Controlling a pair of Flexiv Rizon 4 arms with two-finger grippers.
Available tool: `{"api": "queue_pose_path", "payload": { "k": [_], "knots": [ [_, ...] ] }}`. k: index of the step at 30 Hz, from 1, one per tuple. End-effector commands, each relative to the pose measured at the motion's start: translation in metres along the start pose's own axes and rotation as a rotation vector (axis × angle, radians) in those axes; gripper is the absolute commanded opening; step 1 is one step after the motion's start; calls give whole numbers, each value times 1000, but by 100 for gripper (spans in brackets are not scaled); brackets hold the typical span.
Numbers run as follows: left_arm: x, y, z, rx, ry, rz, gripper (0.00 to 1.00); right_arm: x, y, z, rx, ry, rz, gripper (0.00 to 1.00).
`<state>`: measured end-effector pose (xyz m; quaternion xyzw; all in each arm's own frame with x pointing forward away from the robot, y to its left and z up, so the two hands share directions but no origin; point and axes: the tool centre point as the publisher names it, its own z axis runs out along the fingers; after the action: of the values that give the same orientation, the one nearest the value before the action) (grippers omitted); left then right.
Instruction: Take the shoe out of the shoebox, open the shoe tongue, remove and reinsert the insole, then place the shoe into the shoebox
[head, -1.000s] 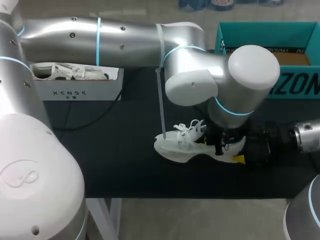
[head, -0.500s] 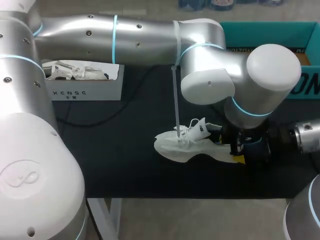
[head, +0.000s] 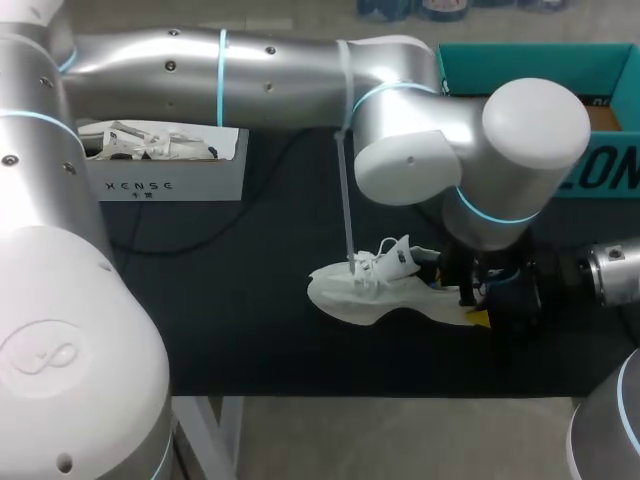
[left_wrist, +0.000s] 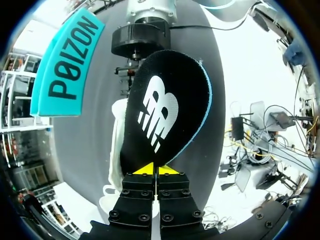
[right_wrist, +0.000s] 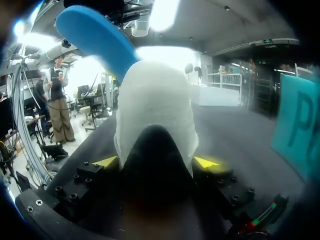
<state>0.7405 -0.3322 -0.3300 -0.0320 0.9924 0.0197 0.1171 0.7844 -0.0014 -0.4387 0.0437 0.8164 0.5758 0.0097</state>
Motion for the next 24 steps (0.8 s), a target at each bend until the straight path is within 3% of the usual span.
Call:
{"api": "queue_pose_path", "payload": {
  "k": [1, 3, 6, 8, 15, 24],
  "knots": [
    [-1, 5, 3, 16, 4, -4, 0, 0, -5, 4, 3, -2, 2, 0],
    [-1, 5, 4, 29, -2, -1, 0, 0, -5, 4, 3, -2, 2, 0],
    [-1, 6, 5, 51, -17, 4, 30, 0, -5, 4, 3, -2, 2, 0],
    [-1, 6, 6, 63, -17, 8, 37, 0, -5, 4, 3, -2, 2, 0],
    [-1, 5, 8, 83, -16, 3, 47, 0, -5, 4, 3, -2, 2, 0],
    [1, 3, 9, 116, -24, 7, 46, 0, -5, 4, 3, -2, 2, 0]
  ]
}}
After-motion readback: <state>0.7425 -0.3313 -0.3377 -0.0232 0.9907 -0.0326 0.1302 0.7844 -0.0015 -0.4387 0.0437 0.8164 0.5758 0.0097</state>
